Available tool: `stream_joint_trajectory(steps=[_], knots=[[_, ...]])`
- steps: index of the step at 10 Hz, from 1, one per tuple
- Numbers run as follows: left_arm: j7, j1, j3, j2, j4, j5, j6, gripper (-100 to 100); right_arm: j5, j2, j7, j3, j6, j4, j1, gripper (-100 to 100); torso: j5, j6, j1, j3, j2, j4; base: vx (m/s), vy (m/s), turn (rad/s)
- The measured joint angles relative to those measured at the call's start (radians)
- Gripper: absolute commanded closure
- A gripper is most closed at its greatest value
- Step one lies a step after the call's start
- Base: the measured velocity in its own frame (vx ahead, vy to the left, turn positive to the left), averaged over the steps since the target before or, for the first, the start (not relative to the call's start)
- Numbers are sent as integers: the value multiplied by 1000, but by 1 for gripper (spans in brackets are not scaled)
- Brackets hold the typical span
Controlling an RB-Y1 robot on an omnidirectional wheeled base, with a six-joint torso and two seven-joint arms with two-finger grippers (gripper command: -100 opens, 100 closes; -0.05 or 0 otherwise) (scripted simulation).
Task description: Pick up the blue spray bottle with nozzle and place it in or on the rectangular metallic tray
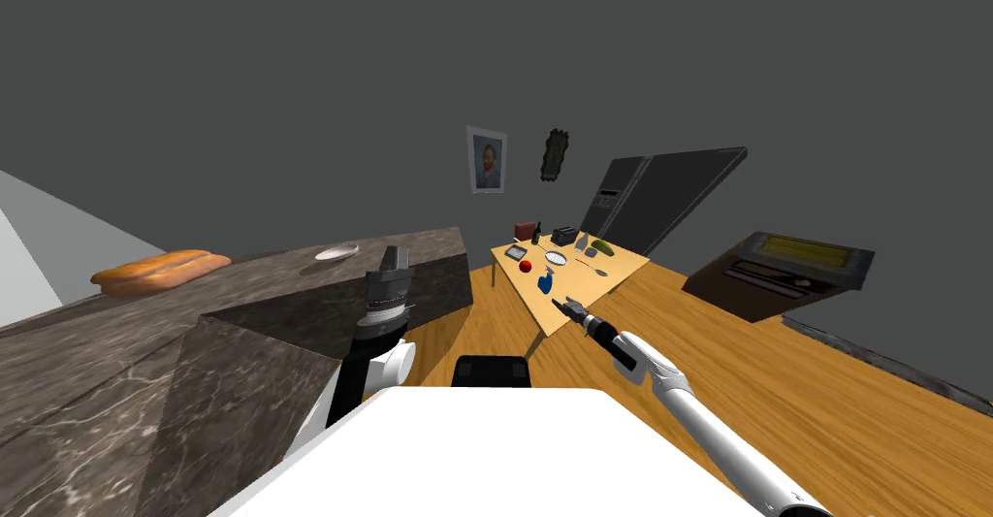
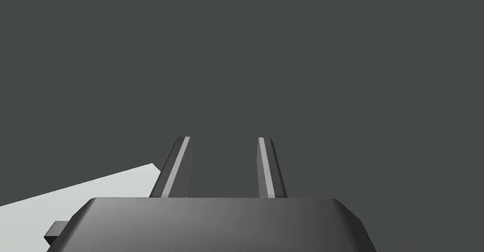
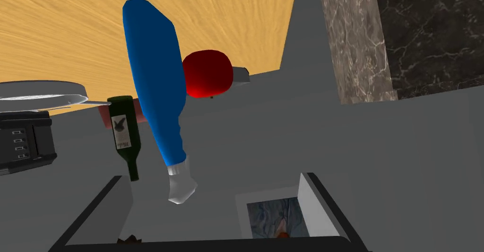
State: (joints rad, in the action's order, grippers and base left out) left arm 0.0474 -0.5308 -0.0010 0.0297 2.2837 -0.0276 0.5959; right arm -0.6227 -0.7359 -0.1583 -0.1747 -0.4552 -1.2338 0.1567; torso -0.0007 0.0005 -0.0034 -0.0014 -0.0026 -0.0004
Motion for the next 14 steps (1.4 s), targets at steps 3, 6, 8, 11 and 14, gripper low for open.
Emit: stream_joint_trajectory(steps=[3,6,8,11,14], knots=[[0,0,0,0,0,0,0,0,-62,-42,29,-17,-3,129,-56,-100,0,0,-2,-1,-1,0,29,-70,360],[0,0,0,0,0,0,0,0,-117,-72,60,-36,9,216,-96,-100,0,1,-1,-1,-2,0,28,-65,335],[0,0,0,0,0,0,0,0,-153,-89,80,-48,12,279,-128,-100,0,1,0,-1,-2,0,18,-52,157],[0,0,0,0,0,0,0,0,-154,-75,74,-49,21,283,-132,-100,0,1,3,-1,-2,0,23,-20,28],[0,0,0,0,0,0,0,0,-155,-75,71,-48,25,284,-133,100,0,1,5,0,0,-1,1,-2,-2]])
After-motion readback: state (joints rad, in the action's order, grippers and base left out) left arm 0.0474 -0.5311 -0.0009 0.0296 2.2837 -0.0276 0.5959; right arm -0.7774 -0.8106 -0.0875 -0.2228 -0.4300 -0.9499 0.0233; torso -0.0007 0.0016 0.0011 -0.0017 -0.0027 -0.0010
